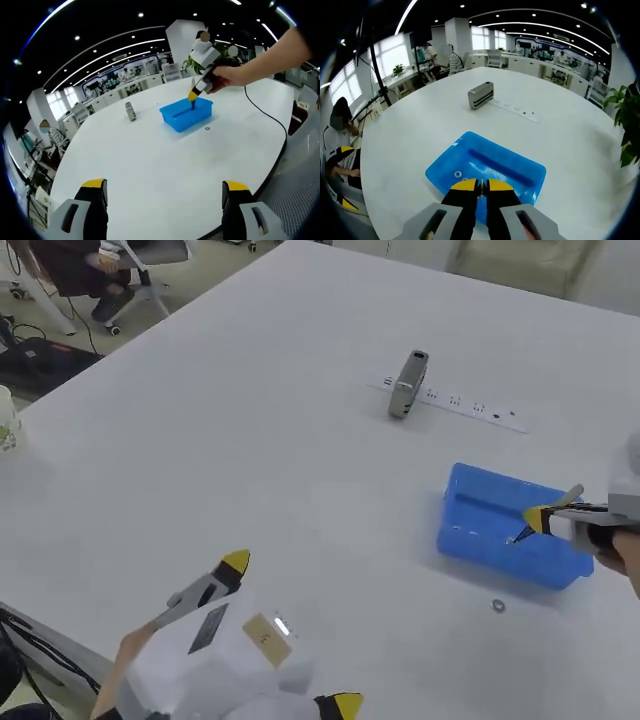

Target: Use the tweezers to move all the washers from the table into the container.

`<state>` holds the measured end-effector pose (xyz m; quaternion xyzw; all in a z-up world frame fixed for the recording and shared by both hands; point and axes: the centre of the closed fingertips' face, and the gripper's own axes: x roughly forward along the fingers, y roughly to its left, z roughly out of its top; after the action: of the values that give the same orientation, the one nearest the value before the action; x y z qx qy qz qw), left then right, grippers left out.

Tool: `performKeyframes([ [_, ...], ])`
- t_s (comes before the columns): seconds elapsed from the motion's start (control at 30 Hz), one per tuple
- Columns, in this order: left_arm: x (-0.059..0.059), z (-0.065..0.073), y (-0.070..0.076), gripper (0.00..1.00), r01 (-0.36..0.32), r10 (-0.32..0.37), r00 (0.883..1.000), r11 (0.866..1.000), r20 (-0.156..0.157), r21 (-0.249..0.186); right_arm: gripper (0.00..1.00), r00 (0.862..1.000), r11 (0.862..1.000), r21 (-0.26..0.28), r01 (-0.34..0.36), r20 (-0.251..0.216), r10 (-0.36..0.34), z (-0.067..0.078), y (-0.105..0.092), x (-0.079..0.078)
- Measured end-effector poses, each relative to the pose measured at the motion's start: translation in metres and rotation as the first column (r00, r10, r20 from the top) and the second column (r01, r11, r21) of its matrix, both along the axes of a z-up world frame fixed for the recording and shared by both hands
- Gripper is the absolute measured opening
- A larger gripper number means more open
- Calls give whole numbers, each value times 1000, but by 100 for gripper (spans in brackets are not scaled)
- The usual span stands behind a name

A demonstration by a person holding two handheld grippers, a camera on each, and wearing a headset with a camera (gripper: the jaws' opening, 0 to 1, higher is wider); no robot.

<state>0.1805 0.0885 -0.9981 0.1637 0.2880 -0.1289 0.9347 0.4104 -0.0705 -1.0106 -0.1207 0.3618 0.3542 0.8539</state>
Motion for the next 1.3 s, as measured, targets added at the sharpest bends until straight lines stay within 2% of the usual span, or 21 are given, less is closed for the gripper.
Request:
performKeyframes([
  [0.17,0,0,-1,97,3,-3,1000,1000,2,-7,2,1000,1000,-11,-1,4,1,-7,0,6],
  [0.27,0,1,-1,97,3,-3,1000,1000,5,-10,2,1000,1000,-6,-4,-7,3,-11,2,5],
  [0.43,1,3,-1,97,2,-2,1000,1000,15,-18,2,1000,1000,-16,-3,1,3,-13,2,6],
  [0.67,0,2,-2,97,6,-5,1000,1000,11,-16,2,1000,999,-32,-2,2,2,-18,0,4],
  [0.8,0,2,-1,97,7,-7,1000,1000,8,-13,3,999,999,-39,-20,48,22,-14,0,7],
  [0.87,0,2,-2,97,8,-8,1000,1000,7,-15,3,999,999,-44,-29,31,31,-15,0,6],
  [0.93,0,2,-2,97,11,-11,1000,1000,7,-12,3,998,999,-42,-32,44,34,-10,0,5],
  [1.03,0,2,-3,97,14,-14,1000,1000,10,-11,3,998,1000,-11,-24,55,25,1,0,1],
  [1.13,0,3,-3,97,15,-15,1000,1000,14,-15,3,996,999,33,-25,82,23,18,2,-8],
  [1.3,0,4,-4,96,19,-19,1000,1000,17,-13,3,994,995,90,-38,106,28,38,6,-25],
])
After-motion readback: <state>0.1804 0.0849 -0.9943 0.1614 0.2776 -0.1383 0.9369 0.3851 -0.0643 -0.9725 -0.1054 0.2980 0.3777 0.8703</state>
